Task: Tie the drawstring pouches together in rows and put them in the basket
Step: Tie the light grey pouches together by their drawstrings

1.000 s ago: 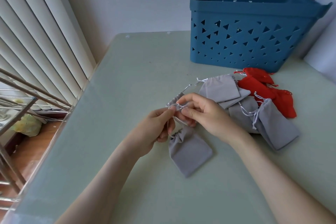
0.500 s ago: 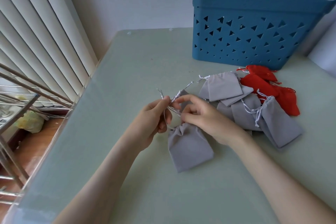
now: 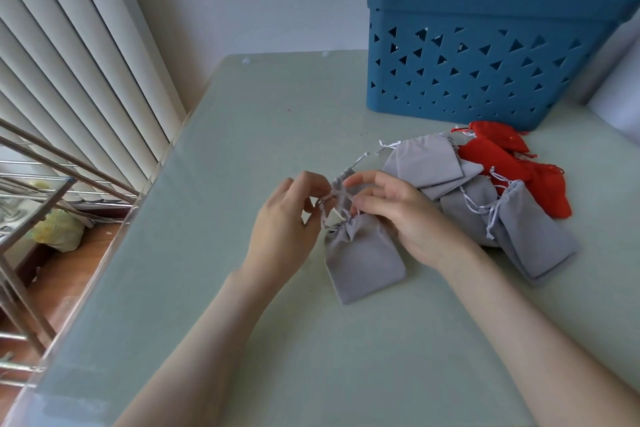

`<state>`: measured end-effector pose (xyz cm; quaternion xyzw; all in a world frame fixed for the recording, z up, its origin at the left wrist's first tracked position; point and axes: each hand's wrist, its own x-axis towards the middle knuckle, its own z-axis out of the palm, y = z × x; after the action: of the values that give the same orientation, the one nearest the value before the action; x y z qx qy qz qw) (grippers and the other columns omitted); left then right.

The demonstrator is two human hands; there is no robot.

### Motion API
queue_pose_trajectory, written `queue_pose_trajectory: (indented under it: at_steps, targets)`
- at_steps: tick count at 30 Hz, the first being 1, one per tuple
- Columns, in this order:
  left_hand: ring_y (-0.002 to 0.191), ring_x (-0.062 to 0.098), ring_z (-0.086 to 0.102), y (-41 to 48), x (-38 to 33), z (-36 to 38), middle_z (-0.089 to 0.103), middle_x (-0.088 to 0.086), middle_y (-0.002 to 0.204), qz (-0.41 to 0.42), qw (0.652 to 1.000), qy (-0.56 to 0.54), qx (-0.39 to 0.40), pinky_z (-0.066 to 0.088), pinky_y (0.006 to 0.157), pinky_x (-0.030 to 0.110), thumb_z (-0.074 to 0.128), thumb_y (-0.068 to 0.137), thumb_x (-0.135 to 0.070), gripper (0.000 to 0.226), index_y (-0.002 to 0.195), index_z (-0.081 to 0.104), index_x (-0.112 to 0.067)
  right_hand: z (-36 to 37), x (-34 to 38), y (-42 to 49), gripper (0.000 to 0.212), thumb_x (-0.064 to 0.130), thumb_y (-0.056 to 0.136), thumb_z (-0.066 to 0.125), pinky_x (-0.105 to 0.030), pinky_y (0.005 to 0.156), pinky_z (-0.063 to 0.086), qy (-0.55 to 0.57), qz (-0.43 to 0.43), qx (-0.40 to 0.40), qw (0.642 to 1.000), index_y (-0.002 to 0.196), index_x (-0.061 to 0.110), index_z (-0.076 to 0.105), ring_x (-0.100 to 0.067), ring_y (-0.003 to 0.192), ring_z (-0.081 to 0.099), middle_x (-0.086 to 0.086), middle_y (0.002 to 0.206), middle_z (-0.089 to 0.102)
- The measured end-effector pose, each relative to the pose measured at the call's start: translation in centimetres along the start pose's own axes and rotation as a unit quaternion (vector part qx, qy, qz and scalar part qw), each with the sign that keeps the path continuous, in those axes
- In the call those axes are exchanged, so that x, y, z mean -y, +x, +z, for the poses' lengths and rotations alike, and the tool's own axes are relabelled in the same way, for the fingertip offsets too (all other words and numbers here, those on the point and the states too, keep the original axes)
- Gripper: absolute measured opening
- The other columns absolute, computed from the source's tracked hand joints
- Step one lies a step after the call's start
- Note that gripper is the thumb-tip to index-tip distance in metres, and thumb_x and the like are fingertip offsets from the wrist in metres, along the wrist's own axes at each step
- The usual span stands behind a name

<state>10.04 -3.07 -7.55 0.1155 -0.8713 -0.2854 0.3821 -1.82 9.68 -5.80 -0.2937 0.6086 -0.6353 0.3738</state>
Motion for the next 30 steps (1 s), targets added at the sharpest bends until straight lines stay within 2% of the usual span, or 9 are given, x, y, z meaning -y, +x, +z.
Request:
queue_pose_trajectory:
  at_steps: [2, 6, 13, 17, 20, 23, 25, 28, 30]
  targets:
    - [0.068, -0.001, 0.044, -0.1, 0.3, 0.1, 0.052, -0.019, 0.080, 0.068, 0.996, 0.036, -0.037, 0.037, 0.057, 0.014, 0.061, 0.085, -0.014, 0.017, 0.091, 0.050, -0.025, 0.2, 0.1, -0.1, 0.015, 0.003, 0.094, 0.051, -0.018, 0.061, 0.042, 0.021, 0.004, 0.010, 1.000, 0.103, 0.011, 0.060, -0.011, 0.063, 0.057, -0.001, 0.067, 0.063]
    - [0.071, 0.010, 0.051, -0.4, 0.2, 0.5, 0.061, -0.004, 0.075, 0.130, 0.988, 0.033, -0.077, 0.042, 0.057, 0.019, 0.065, 0.078, 0.005, 0.021, 0.085, 0.060, -0.014, 0.4, -0.2, 0.0, 0.020, 0.009, 0.099, 0.044, -0.024, 0.060, 0.044, 0.030, 0.006, 0.028, 0.999, 0.102, 0.013, 0.064, -0.013, 0.060, 0.060, -0.006, 0.069, 0.063]
    - [0.076, 0.013, 0.057, -0.4, 0.6, 0.7, 0.064, -0.006, 0.082, 0.136, 0.987, 0.030, -0.085, 0.046, 0.062, 0.024, 0.059, 0.078, 0.006, 0.027, 0.088, 0.060, -0.019, 0.8, -0.5, 0.1, 0.020, 0.020, 0.090, 0.052, -0.019, 0.060, 0.050, 0.033, 0.004, 0.069, 0.997, 0.094, 0.007, 0.066, -0.011, 0.065, 0.064, -0.010, 0.077, 0.066]
    - [0.075, 0.006, 0.055, -0.4, 0.4, 0.5, 0.063, -0.003, 0.081, 0.068, 0.995, 0.023, -0.064, 0.043, 0.061, 0.016, 0.065, 0.085, -0.010, 0.004, 0.085, 0.068, -0.012, 0.5, -0.7, 0.2, 0.016, 0.011, 0.096, 0.049, -0.019, 0.060, 0.044, 0.000, -0.007, 0.042, 0.999, 0.089, 0.006, 0.062, -0.012, 0.064, 0.062, -0.004, 0.072, 0.067]
    - [0.077, 0.001, 0.056, -0.2, -0.3, 0.0, 0.066, -0.004, 0.084, -0.027, 0.998, -0.022, -0.055, 0.038, 0.065, 0.007, 0.052, 0.091, -0.034, 0.020, 0.081, 0.064, -0.020, 0.2, -0.8, 0.4, 0.018, 0.009, 0.097, 0.049, -0.021, 0.059, 0.042, -0.027, -0.026, -0.027, 0.999, 0.082, 0.009, 0.059, -0.010, 0.061, 0.057, 0.002, 0.066, 0.064]
    - [0.082, 0.005, 0.061, 0.1, -0.8, -0.4, 0.070, -0.013, 0.085, -0.131, 0.986, -0.074, -0.071, 0.043, 0.068, 0.017, 0.052, 0.097, -0.029, 0.021, 0.076, 0.053, -0.033, -0.4, -0.9, 0.6, 0.022, 0.009, 0.098, 0.048, -0.022, 0.058, 0.046, -0.056, -0.042, -0.098, 0.993, 0.078, 0.011, 0.057, -0.012, 0.060, 0.056, 0.000, 0.066, 0.062]
    - [0.077, 0.001, 0.061, 0.4, -0.7, -0.6, 0.068, -0.022, 0.078, -0.194, 0.970, -0.110, -0.099, 0.046, 0.071, 0.023, 0.050, 0.098, -0.027, 0.022, 0.077, 0.055, -0.025, -1.0, -1.0, 0.7, 0.024, 0.010, 0.098, 0.048, -0.024, 0.058, 0.046, -0.119, -0.053, -0.153, 0.980, 0.076, 0.014, 0.056, -0.012, 0.058, 0.055, 0.000, 0.066, 0.061]
    - [0.071, 0.006, 0.059, 0.8, -0.1, -1.0, 0.067, -0.019, 0.072, -0.248, 0.948, -0.146, -0.135, 0.049, 0.075, 0.034, 0.050, 0.099, -0.029, 0.026, 0.080, 0.059, -0.014, -1.9, -0.5, 0.6, 0.024, 0.011, 0.098, 0.047, -0.022, 0.059, 0.045, -0.190, -0.069, -0.212, 0.956, 0.075, 0.015, 0.054, -0.003, 0.052, 0.053, 0.001, 0.065, 0.062]
    - [0.069, 0.004, 0.059, 0.8, -0.2, -1.1, 0.068, -0.019, 0.070, -0.259, 0.941, -0.167, -0.142, 0.047, 0.073, 0.027, 0.048, 0.100, -0.027, 0.027, 0.082, 0.059, -0.009, -2.3, -0.3, 0.5, 0.024, 0.012, 0.098, 0.048, -0.024, 0.063, 0.046, -0.217, -0.074, -0.234, 0.945, 0.075, 0.017, 0.055, 0.000, 0.051, 0.053, 0.002, 0.066, 0.062]
